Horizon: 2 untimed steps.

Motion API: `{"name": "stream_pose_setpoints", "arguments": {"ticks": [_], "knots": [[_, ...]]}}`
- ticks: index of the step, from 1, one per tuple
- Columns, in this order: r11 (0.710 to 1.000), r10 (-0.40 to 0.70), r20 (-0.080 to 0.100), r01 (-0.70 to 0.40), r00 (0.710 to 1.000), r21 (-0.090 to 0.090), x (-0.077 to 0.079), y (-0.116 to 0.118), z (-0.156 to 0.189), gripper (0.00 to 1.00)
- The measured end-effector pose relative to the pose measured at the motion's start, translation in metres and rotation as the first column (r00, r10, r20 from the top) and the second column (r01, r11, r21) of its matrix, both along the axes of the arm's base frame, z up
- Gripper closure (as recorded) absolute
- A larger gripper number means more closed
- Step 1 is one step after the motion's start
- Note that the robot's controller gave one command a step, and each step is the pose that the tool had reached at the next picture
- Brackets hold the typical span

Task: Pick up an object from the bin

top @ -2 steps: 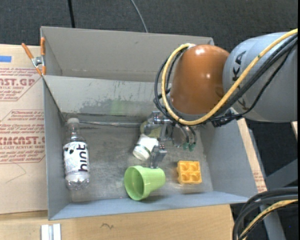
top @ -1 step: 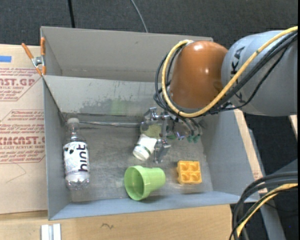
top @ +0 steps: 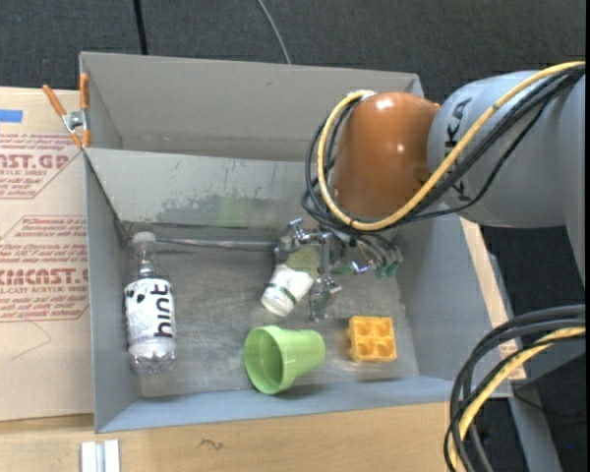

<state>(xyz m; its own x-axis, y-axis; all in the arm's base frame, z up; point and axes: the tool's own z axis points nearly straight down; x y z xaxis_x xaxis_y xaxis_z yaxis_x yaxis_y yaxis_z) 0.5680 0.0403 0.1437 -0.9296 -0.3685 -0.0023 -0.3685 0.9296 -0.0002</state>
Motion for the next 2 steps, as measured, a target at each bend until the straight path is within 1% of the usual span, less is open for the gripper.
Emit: {"name": "stream_pose_setpoints", "arguments": {"ticks": [1,2], "knots": [[0.998,-0.061,0.002,0.061,0.998,0.001,0.021,-0.009,-0.009,0.00],[0.978,0.208,0.002,-0.208,0.978,0.000,0.022,-0.005,-0.058,0.00]]}}
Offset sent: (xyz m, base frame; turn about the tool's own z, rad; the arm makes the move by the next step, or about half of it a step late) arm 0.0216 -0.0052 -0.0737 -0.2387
